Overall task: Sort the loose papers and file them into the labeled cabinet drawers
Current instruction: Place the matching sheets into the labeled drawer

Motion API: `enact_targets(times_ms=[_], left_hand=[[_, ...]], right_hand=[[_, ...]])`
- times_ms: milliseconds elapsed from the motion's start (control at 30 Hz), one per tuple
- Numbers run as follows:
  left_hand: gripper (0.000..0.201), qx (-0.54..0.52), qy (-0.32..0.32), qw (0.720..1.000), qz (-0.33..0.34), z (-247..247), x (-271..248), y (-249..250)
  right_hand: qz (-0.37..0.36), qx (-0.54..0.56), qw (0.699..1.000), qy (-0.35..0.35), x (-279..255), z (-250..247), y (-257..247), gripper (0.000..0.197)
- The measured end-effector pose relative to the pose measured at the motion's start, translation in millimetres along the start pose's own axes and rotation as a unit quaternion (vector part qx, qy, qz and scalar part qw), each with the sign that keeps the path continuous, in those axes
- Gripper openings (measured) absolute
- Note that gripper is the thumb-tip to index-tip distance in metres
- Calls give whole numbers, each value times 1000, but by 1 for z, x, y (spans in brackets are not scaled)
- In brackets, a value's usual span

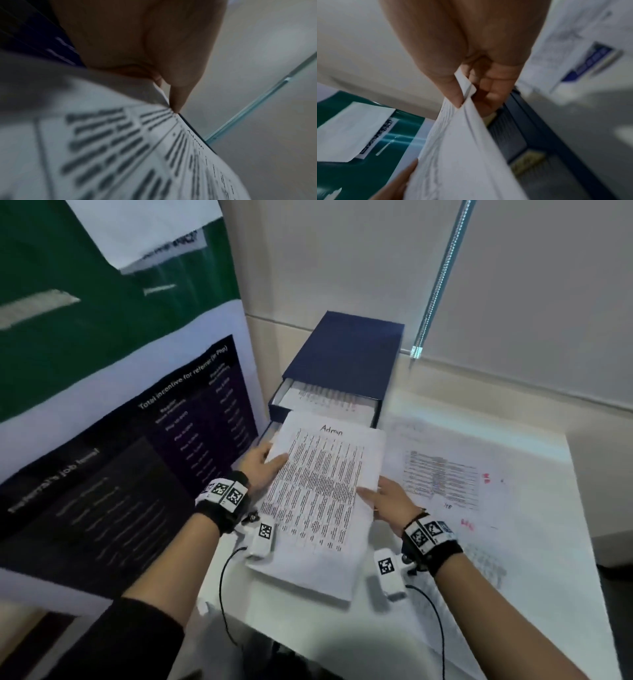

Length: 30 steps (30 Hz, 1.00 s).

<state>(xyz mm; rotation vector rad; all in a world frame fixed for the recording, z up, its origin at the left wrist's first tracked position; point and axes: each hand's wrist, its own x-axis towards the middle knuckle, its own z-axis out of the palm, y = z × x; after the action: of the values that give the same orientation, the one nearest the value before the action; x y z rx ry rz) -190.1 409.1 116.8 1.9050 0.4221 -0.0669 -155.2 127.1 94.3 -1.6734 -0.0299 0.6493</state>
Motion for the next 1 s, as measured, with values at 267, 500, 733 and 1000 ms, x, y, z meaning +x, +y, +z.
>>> enact_targets(times_ms=[267,500,733,1000], left_hand=[[36,33,-54,986,-156,-73,-42,-83],[42,-35,-86,987,-131,-106,-49,-75],[29,-180,-105,977,-35,-118,-30,-2],[44,-210,-108,971,-34,-84,29,26]], right_hand=[[201,58,970,-122,0,104,44,27],[143,71,969,-189,-12,131,24,38],[49,199,967,-149,6,89,-49,42],[109,283,952,-31,31,46,-101,39]])
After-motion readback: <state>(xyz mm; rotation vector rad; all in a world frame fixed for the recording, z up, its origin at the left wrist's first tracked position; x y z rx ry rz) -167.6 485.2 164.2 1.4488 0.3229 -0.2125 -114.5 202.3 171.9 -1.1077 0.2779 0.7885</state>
